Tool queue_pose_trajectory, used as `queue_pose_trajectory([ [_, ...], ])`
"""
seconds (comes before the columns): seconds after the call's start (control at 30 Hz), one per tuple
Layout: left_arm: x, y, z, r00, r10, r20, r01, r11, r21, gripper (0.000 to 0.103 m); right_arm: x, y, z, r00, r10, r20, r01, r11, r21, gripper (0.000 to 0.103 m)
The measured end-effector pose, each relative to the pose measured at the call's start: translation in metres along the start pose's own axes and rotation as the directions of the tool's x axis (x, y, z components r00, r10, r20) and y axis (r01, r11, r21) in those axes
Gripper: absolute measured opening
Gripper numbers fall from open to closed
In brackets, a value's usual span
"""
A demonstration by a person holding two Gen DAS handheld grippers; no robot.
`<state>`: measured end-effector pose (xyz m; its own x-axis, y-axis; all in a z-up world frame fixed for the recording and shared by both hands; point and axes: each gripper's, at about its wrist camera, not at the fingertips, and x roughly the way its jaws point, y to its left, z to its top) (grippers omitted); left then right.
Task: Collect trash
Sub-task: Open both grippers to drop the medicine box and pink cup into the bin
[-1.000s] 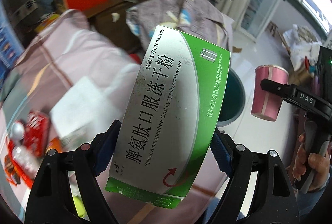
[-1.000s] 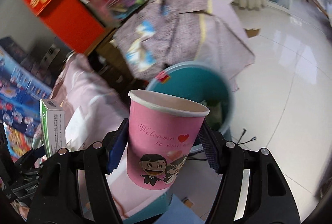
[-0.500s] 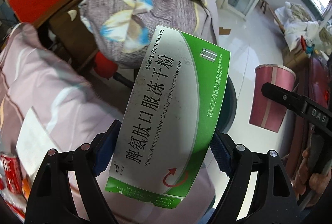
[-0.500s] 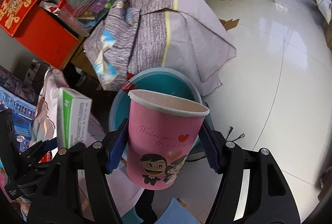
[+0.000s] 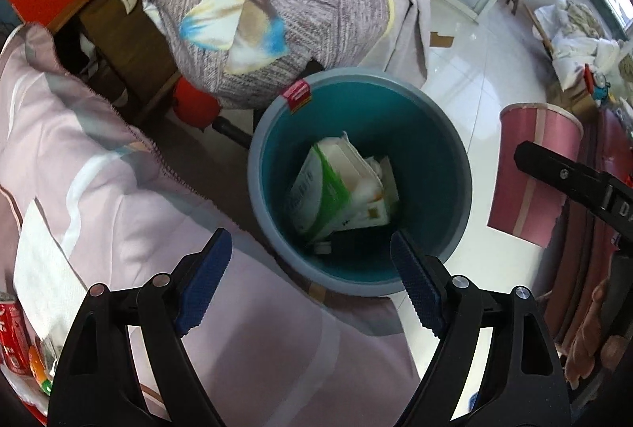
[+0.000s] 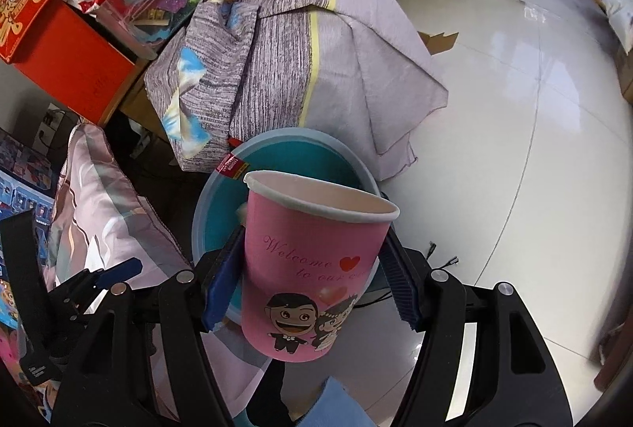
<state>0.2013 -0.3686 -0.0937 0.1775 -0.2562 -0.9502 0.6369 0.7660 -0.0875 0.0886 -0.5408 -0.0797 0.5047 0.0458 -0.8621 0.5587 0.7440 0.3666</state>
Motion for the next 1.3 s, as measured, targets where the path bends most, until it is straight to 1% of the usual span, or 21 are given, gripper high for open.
queue_pose_trajectory([
  [0.03, -0.001, 0.002, -0.002, 1.000, -0.005, -0.001, 0.005, 1.000, -0.007, 0.084, 0.003, 0.002, 0.000, 1.000, 0.000, -0.006, 0.000, 1.000, -0.004, 0.064],
  [0.1, -0.005, 0.007, -0.007, 1.000, -0.011, 0.008, 0.012, 1.000, -0.024, 0.089, 0.008, 0.006, 0.001, 1.000, 0.003, -0.016, -0.004, 1.000, -0.018, 0.064],
  [0.23, -0.015, 0.016, -0.016, 0.999, -0.026, 0.032, 0.028, 0.998, -0.053, 0.092, 0.019, 0.019, 0.004, 0.999, 0.001, -0.034, -0.002, 0.999, -0.044, 0.064],
  [0.3, -0.020, 0.021, -0.020, 0.998, -0.037, 0.041, 0.040, 0.997, -0.067, 0.093, 0.024, 0.026, 0.005, 0.998, 0.016, -0.053, -0.019, 0.998, -0.055, 0.066],
  [0.33, -0.022, 0.022, -0.022, 0.998, -0.040, 0.047, 0.043, 0.996, -0.073, 0.093, 0.026, 0.028, 0.005, 0.998, 0.021, -0.063, -0.024, 0.998, -0.057, 0.069],
  [0.37, -0.024, 0.024, -0.024, 0.998, -0.043, 0.054, 0.047, 0.996, -0.080, 0.094, 0.029, 0.031, 0.004, 0.997, 0.023, -0.072, -0.028, 0.998, -0.059, 0.075],
  [0.5, -0.032, 0.032, -0.031, 0.995, -0.063, 0.076, 0.070, 0.992, -0.106, 0.096, 0.031, 0.037, 0.003, 0.997, 0.018, -0.080, -0.022, 0.998, -0.060, 0.077],
  [0.57, -0.035, 0.035, -0.034, 0.995, -0.063, 0.079, 0.072, 0.991, -0.112, 0.096, 0.030, 0.036, 0.001, 0.997, 0.007, -0.083, -0.012, 0.998, -0.056, 0.080],
  [0.8, -0.046, 0.043, -0.049, 0.993, -0.074, 0.096, 0.087, 0.987, -0.136, 0.096, 0.025, 0.037, -0.014, 0.994, -0.036, -0.099, 0.029, 0.997, -0.067, 0.081],
  [0.9, -0.052, 0.048, -0.057, 0.992, -0.072, 0.102, 0.086, 0.986, -0.142, 0.097, 0.023, 0.040, -0.020, 0.994, -0.045, -0.104, 0.037, 0.996, -0.075, 0.083],
  [1.1, -0.072, 0.064, -0.078, 0.989, -0.060, 0.137, 0.083, 0.982, -0.169, 0.097, 0.013, 0.058, -0.035, 0.994, -0.040, -0.099, 0.030, 0.994, -0.103, 0.083],
  [1.2, -0.084, 0.074, -0.091, 0.986, -0.052, 0.158, 0.082, 0.979, -0.184, 0.097, 0.006, 0.073, -0.043, 0.996, -0.028, -0.087, 0.017, 0.991, -0.134, 0.083],
  [1.3, -0.094, 0.086, -0.104, 0.984, -0.041, 0.174, 0.076, 0.976, -0.204, 0.097, -0.001, 0.094, -0.053, 0.998, -0.002, -0.068, -0.011, 0.982, -0.188, 0.083],
])
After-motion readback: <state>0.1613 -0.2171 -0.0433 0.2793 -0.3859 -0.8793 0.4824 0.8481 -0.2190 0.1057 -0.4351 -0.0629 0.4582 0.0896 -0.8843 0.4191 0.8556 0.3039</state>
